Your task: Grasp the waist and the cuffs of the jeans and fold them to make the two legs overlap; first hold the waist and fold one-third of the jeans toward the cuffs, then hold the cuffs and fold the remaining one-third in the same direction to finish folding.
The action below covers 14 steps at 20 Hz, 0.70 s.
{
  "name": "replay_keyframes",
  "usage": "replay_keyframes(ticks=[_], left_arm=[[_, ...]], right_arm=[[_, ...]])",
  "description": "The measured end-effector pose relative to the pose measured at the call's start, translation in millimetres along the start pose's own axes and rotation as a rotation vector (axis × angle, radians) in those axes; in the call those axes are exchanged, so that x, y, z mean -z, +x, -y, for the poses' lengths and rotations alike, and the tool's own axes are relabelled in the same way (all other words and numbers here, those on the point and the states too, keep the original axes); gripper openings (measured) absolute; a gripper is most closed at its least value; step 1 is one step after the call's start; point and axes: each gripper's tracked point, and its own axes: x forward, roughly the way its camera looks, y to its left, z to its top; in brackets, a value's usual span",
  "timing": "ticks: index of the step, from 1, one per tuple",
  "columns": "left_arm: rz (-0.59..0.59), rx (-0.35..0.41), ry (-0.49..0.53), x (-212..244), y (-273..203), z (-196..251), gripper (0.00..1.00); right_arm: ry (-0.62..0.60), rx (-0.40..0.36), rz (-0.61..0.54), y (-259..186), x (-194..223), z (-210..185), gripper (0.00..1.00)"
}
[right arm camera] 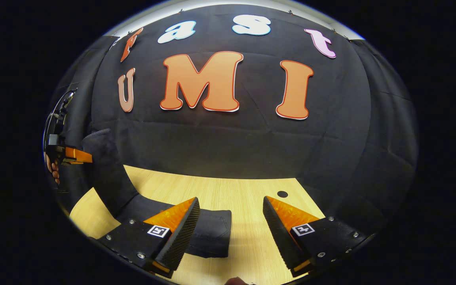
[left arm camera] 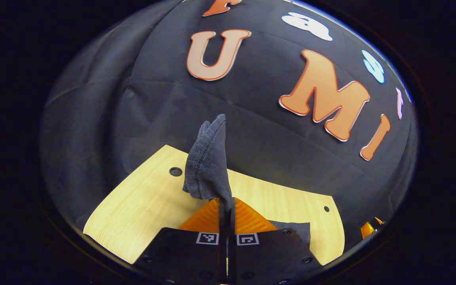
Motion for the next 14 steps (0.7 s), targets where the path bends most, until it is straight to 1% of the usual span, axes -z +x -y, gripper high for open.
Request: replay_keyframes(ticks=[6,9,14], left_arm=[[-0.027,0.070,0.059,17,3,80,0.01],[-0.055,0.104,0.095,35,8,120,0.02],[-0.137,0.147,0.146,78,21,168,0.02]], right_arm=[[0.012,-0.008,0.011,6,1,30,0.96],[0.015,-0.002,0.011,7,3,47,0.96],[0.024,0.001,0.006,8,7,68,0.97]])
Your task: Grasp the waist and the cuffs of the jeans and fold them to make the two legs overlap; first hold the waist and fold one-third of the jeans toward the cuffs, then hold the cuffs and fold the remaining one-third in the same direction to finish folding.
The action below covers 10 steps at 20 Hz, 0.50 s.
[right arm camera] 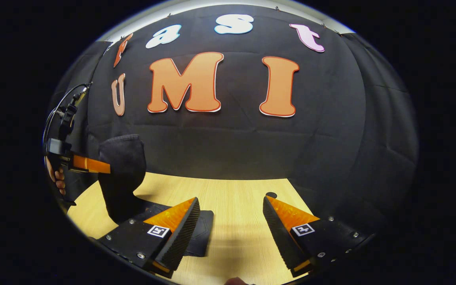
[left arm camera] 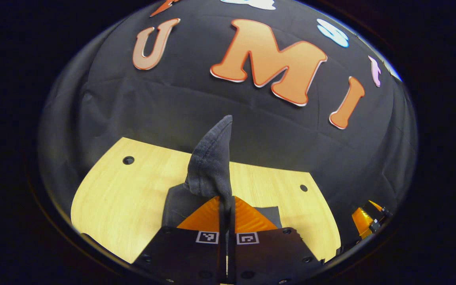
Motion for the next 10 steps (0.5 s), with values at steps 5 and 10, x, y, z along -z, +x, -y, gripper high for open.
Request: replay_keyframes(ticks=[5,10], left_arm=[[-0.135,-0.001,0.106,47,24,38,0.03],[-0.123,0.146,0.150,56,14,91,0.29]], right_arm=[[-0.001,-0.003,-0.005,1,5,15,0.96],[0.005,0.000,-0.004,2,4,25,0.96]])
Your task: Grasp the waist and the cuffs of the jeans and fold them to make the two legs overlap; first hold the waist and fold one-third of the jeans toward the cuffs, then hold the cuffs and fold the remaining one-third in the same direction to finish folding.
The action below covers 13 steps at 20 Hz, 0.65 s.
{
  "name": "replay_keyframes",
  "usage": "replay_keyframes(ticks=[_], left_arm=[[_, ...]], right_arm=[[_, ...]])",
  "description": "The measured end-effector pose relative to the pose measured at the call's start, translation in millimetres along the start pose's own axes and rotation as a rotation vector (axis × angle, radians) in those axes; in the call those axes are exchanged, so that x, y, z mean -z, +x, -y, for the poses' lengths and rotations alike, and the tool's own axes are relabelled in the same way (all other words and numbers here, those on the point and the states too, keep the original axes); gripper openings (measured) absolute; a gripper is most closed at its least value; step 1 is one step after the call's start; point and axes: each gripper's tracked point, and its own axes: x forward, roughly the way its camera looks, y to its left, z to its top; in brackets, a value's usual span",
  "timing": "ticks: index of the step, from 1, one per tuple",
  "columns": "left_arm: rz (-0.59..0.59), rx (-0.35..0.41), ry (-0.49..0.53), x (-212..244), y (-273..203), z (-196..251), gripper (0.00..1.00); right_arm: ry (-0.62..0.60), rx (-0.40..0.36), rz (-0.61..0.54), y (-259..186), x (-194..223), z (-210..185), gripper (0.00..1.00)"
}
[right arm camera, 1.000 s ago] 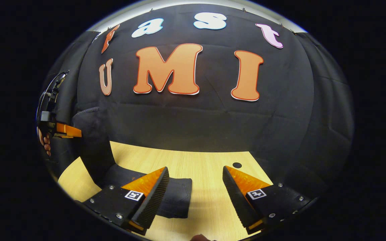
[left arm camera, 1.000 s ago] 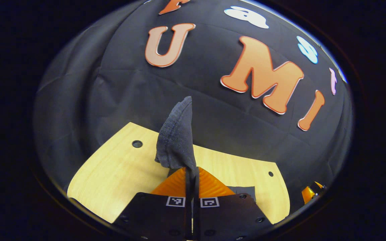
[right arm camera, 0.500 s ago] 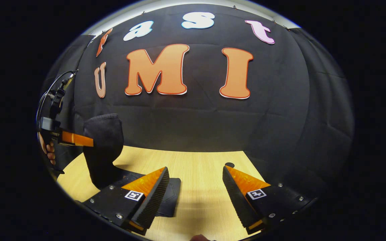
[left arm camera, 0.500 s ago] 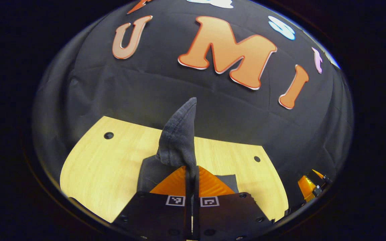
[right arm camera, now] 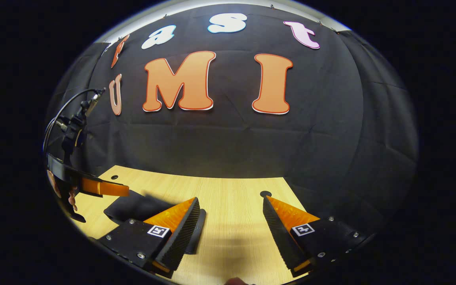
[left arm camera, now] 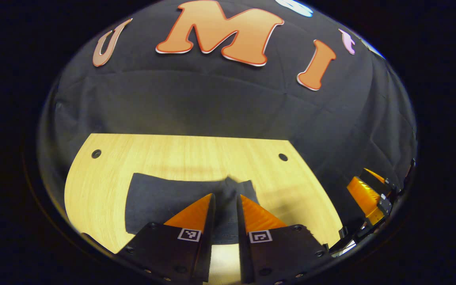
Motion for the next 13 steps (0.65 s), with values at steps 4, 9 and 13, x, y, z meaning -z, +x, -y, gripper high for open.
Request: replay_keyframes(ticks=[4,9,13], left_arm=[[0.078,-0.023,0.055,-16,-21,-2,0.71],[0.279,-0.107,0.083,-55,-76,-27,0.98],[0.361,-0.182,0.107,-65,-119,-48,0.99]], right_arm=[[-0.001,-0.008,0.021,0,-8,-4,0.97],[-0.037,-0.011,0.106,-5,-38,-23,0.96],[-0.008,-0.017,0.180,-11,-63,-43,0.97]])
